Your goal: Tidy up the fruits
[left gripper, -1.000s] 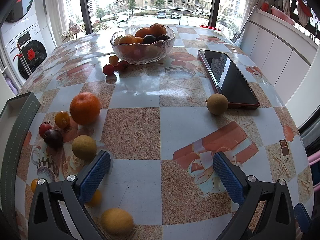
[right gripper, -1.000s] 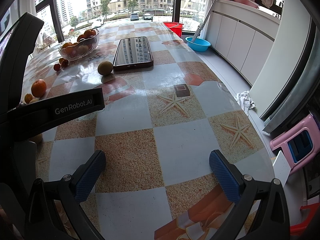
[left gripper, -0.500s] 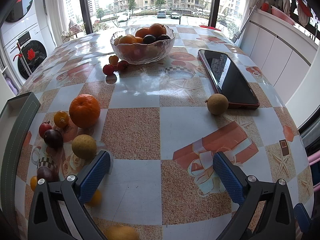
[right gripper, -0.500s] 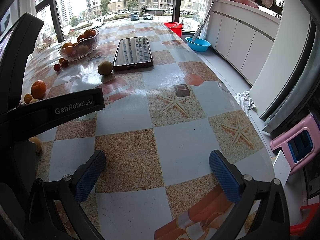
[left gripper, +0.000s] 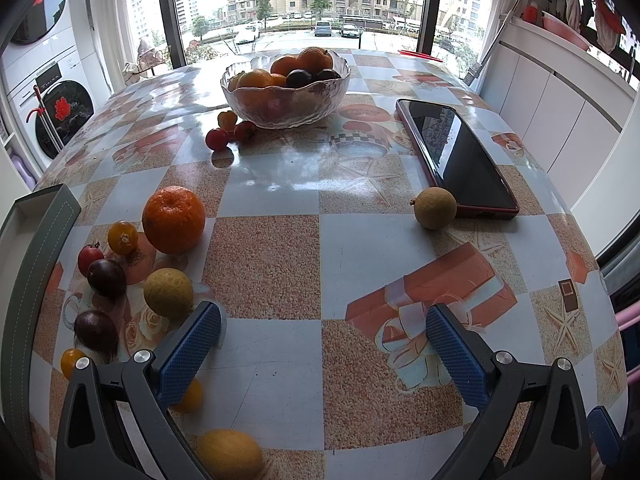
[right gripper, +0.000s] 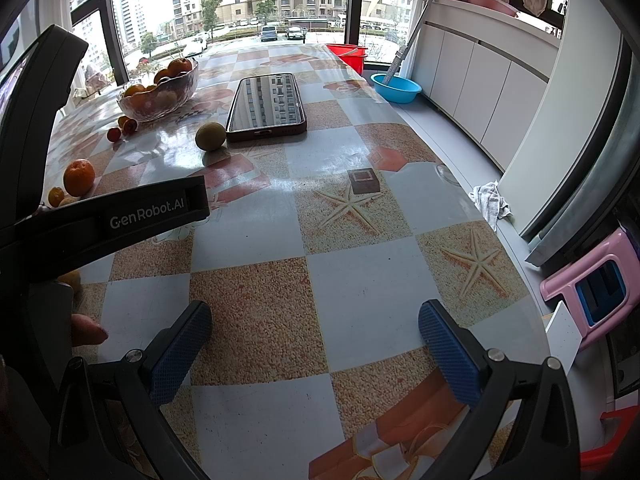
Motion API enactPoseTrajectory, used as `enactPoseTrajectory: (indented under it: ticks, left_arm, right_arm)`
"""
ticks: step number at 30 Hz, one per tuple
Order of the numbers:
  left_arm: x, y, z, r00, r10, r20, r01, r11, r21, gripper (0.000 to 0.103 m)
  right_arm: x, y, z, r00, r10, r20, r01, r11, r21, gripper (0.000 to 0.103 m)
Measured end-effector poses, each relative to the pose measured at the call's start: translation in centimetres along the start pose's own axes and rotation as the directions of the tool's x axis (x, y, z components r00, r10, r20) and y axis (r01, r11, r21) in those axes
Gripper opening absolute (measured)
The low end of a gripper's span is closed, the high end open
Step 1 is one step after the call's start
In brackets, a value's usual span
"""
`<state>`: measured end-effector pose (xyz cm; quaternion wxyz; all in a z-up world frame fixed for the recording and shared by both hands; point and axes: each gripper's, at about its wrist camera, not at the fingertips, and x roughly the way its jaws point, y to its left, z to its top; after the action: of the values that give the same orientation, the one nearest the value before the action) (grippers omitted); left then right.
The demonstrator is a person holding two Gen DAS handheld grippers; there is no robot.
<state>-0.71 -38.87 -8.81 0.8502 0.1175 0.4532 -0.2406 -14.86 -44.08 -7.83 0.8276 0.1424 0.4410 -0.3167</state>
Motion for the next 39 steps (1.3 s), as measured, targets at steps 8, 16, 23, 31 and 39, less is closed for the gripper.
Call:
enactPoseTrajectory:
  ticks: [8, 16, 23, 31, 39]
  left_arm:
    - [-0.1, 0.1, 0.1, 1.0, -0.022, -0.001, 0.022, 0.999, 0.032, 0.103]
    - [1.4, 2.1, 2.3, 0.999, -0.033, 0.002, 0.033, 0.999, 0.035, 0.103]
    - [1.5, 2.1, 2.3, 0.999, -0.033, 0.003, 0.032, 0.999, 0.036, 0.103]
    - [1.4, 2.2, 2.2, 0.999, -0.033, 0.003, 0.032, 0.999, 0.04, 0.103]
    - [-5.8, 6.1, 0.4, 0.99, -0.044, 0.136, 0.029, 0.993, 0.111, 0.103]
  right_arm:
    - [2.3, -0.4, 3.4, 0.997, 0.005, -0.071, -0.007, 1.0, -0.017, 0.103]
    - [5.0, 0.7, 6.9, 1.0, 0.024, -0.016, -0.025, 0.999, -0.035, 0.103]
    - [4.8, 0.8, 6.8, 1.0, 0.02, -0.013, -0.021, 0.999, -0.03, 0.103]
    - [4.8, 0.9, 6.8, 1.0, 0.02, -0.012, -0.02, 0.999, -0.03, 0.103]
    - [4.8, 0.7, 6.6, 1.0, 0.016, -0.016, -0.017, 0.999, -0.029, 0.103]
